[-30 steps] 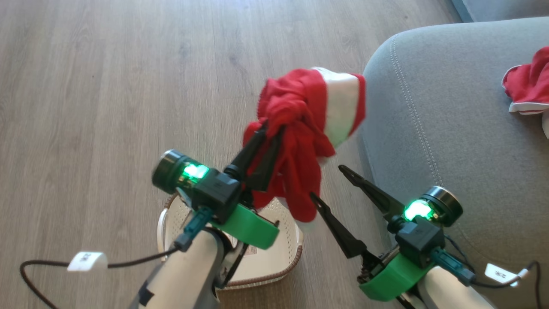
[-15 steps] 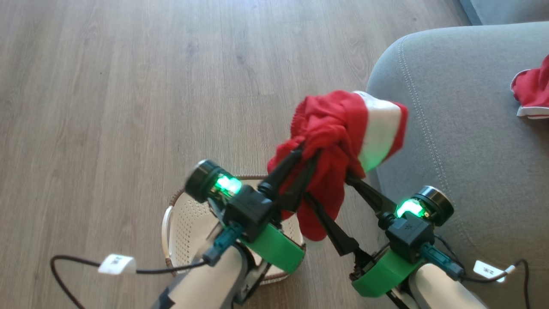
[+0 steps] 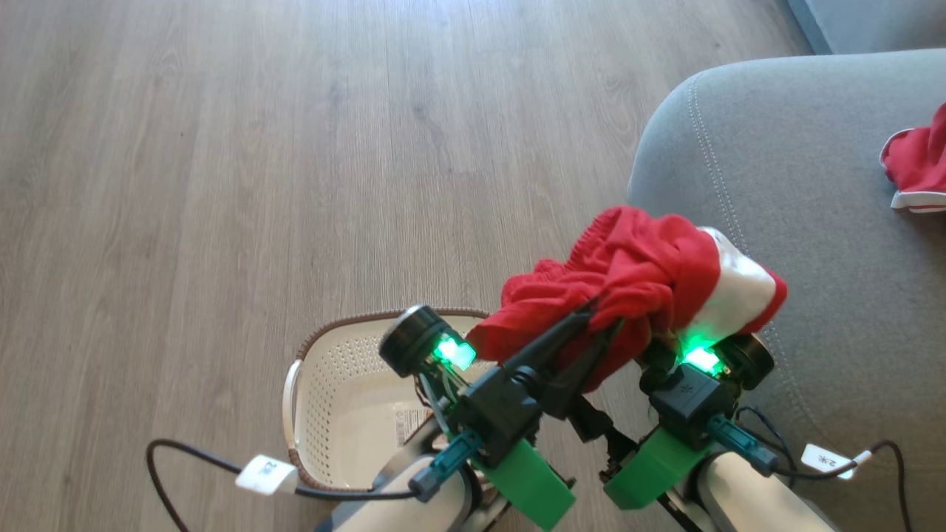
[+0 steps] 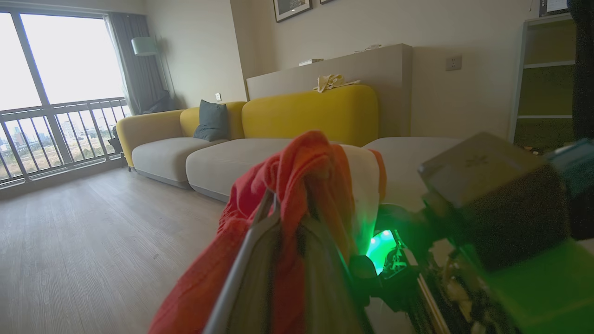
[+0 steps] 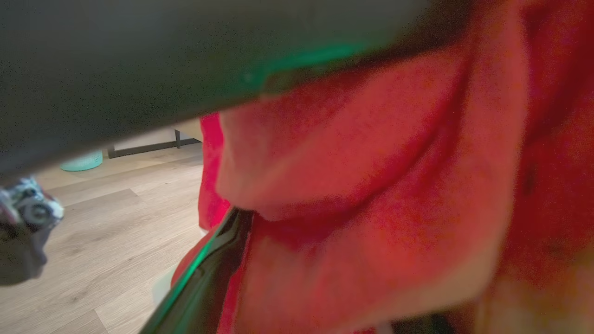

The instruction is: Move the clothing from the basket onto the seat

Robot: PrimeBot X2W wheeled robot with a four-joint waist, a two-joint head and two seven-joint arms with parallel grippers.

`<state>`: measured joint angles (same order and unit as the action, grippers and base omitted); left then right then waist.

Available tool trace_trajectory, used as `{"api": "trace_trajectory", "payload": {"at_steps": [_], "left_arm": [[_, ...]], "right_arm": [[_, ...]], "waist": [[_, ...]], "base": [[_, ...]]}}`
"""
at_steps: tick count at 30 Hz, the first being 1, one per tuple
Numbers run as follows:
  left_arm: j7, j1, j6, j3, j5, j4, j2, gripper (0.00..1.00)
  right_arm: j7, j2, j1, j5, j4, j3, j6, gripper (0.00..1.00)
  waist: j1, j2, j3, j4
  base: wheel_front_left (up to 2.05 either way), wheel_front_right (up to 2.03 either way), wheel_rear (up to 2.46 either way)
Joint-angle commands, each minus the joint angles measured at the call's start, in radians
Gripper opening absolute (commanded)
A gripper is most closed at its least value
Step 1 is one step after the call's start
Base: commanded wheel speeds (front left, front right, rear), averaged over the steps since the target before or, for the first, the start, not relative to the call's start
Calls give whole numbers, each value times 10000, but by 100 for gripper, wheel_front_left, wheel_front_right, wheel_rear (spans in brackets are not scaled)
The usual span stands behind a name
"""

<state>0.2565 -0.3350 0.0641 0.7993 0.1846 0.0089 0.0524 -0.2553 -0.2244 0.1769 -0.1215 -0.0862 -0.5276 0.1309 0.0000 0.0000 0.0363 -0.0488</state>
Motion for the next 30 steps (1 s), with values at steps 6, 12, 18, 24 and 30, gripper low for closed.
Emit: {"api": "trace_trajectory", "payload": {"at_steps": [6, 12, 18, 24, 30], "left_arm": [[53, -431, 49, 27, 87, -250, -22, 0], [53, -421, 192, -86, 146, -242, -22, 0], [53, -373, 256, -295, 163, -249, -22, 0], [53, -348, 276, -530, 135, -164, -22, 0], [53, -278, 279, -950, 128, 126, -22, 0]], "right_arm": [[-65, 254, 300, 18, 173, -50, -2, 76], [-65, 381, 214, -166, 186, 181, -2, 0], [-65, 449, 131, -82, 183, 616, -2, 0], [-65, 615, 44, -91, 350, 1196, -2, 0], [-65, 758, 16, -145, 514, 1737, -2, 0]], "waist": [[0, 0, -164, 45], [0, 0, -250, 47], [0, 0, -243, 16], [0, 0, -166, 13], [0, 0, -18, -10]], "base": [[0, 0, 0], [0, 0, 0], [0, 0, 0], [0, 0, 0], [0, 0, 0]]}}
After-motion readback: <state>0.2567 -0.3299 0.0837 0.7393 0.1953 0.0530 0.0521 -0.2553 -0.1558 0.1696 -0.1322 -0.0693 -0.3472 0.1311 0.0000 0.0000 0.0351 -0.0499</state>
